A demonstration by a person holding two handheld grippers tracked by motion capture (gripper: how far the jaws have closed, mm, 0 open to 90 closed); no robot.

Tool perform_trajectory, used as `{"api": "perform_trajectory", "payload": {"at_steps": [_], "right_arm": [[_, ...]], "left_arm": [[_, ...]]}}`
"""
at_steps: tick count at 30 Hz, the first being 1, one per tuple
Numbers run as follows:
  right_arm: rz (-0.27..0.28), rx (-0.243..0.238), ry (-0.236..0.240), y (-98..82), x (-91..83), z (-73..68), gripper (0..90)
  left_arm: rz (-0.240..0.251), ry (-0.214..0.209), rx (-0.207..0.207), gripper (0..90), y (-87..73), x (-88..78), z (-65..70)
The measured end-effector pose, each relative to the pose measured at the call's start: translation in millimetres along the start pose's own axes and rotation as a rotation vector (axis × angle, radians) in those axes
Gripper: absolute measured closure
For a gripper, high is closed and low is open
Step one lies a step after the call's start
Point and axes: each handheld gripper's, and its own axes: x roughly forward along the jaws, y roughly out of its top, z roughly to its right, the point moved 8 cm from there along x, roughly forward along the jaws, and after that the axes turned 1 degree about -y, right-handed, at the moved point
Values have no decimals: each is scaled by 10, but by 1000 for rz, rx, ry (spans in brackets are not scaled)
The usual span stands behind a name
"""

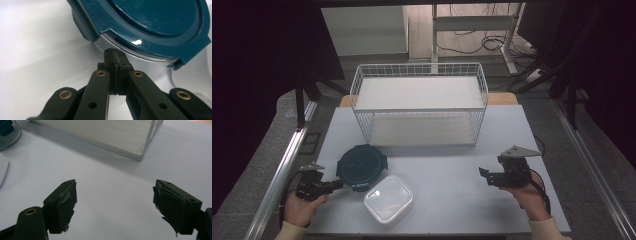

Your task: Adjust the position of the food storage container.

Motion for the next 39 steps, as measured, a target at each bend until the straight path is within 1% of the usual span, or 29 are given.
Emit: {"api": "perform_trajectory", "payload": {"at_steps": [5,9,14,22,24,28,37,39], "right_arm": [[1,-1,-1,5,-6,-1,188],[1,-1,0,7,-6,-6,188],[2,-1,0,8,-12,-5,188],[2,-1,1,4,-10,1,188],[2,-2,1,7,-12,-3,188],[1,-2,1,5,-9,-4,188],[2,-3,2,3,-7,0,188],[2,-2,2,3,-9,1,188]], "left_arm": [[-5,-7,10,899,-6,1,45],[-6,-30,15,899,27,45,99],[-7,-33,17,899,79,83,101],[-5,-50,7,899,183,173,117],[-9,-48,16,900,227,214,143],[-13,-59,26,899,275,266,187],[-17,-55,39,900,358,347,241],[-22,-60,51,900,397,391,288]]}}
